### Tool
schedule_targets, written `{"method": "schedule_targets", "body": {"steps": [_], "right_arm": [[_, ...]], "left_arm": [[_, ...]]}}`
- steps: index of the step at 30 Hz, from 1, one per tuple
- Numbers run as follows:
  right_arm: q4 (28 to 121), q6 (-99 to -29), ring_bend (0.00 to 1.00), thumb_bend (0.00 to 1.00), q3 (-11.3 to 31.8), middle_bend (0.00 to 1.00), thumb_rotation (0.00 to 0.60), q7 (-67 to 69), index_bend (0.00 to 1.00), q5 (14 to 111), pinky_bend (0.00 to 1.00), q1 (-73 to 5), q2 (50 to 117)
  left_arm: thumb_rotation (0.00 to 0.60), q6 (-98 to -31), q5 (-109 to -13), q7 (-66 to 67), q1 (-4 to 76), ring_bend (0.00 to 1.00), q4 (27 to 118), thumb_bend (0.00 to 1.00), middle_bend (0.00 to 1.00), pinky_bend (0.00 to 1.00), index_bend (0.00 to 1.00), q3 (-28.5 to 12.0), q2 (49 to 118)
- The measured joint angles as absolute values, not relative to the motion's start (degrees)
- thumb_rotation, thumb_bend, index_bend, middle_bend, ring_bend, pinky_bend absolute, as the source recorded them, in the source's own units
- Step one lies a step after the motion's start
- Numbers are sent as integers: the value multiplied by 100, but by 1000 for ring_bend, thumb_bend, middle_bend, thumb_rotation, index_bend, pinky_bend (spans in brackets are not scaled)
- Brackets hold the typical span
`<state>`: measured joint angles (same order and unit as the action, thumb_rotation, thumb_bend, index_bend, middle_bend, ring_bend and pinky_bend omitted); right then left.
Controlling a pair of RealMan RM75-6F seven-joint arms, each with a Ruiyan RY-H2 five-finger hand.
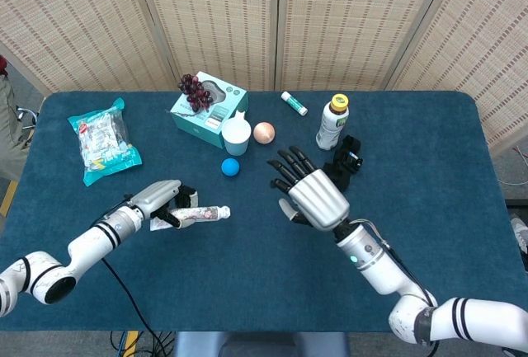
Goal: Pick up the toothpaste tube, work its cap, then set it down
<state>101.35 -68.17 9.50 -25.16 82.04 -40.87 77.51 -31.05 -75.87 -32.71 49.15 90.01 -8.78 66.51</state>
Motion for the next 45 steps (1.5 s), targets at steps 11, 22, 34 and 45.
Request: {"method": "schedule_targets", "body": {"steps": [11, 22, 34, 45], "right_arm": [[10553, -7333, 0, 466, 623, 155, 464, -2610, 398, 8556, 0, -3414, 6715], [10831, -7632, 0, 466, 504, 155, 465, -2594, 398, 8685, 0, -2937, 6237], [10932, -7683, 0, 466, 553, 155, 464, -2534, 397, 8731, 0, -2736, 6155], [11046, -7856, 0, 465, 586, 155, 464, -2521, 398, 8823, 0, -2500, 5986]], "left_arm": [[600, -3362, -7928, -3723, 4753, 447, 8177, 474, 634, 394, 606, -716, 7248], [600, -4028, -8557, -4035, 4556, 331, 7339, 476, 568, 340, 584, -409, 7775], [600, -4166, -8710, -3456, 4565, 193, 6865, 487, 357, 274, 440, -162, 7937], [600, -4354, -8517, -2941, 4518, 98, 7303, 486, 227, 224, 235, -217, 7569]]}}
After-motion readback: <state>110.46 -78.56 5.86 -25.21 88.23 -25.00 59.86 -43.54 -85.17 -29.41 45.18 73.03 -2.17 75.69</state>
